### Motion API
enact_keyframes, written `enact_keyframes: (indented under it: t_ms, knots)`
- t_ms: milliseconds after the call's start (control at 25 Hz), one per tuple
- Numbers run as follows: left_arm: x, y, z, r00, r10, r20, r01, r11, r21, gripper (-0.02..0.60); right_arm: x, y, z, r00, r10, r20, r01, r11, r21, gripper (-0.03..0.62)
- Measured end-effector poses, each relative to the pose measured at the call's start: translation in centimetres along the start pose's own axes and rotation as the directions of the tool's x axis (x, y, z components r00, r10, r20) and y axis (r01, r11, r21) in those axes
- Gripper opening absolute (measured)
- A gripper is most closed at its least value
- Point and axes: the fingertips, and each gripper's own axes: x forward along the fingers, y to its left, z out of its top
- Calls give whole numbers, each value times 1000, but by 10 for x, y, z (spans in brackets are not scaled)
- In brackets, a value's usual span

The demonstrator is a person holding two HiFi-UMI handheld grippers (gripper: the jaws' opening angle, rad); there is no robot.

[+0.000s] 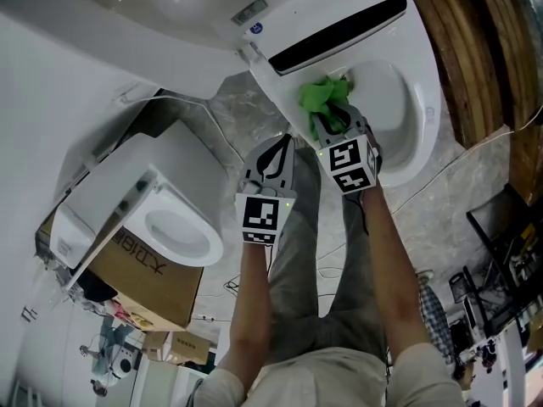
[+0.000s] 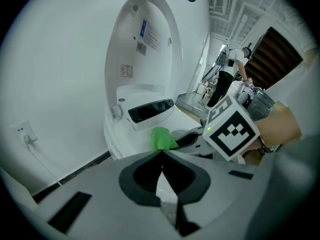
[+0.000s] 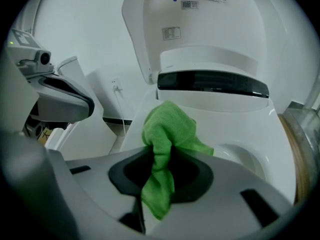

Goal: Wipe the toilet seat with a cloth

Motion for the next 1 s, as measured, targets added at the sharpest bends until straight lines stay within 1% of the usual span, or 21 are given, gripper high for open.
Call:
enact_keyframes:
  t_ms: [320, 600, 1000]
  knots:
    - [-2, -3, -6, 1000, 0, -19, 0, 1000, 1, 12, -11, 16, -20, 1000, 21, -7, -21, 999, 42, 97]
    - [0, -11, -12, 999, -2, -41, 3, 1000, 5, 12, -25, 25, -42, 999, 35, -16, -34, 998, 61, 97]
    - [1, -35, -26, 998, 6, -67, -6, 1000, 3, 12, -43, 35, -74, 996, 77, -35, -76, 996, 46, 98]
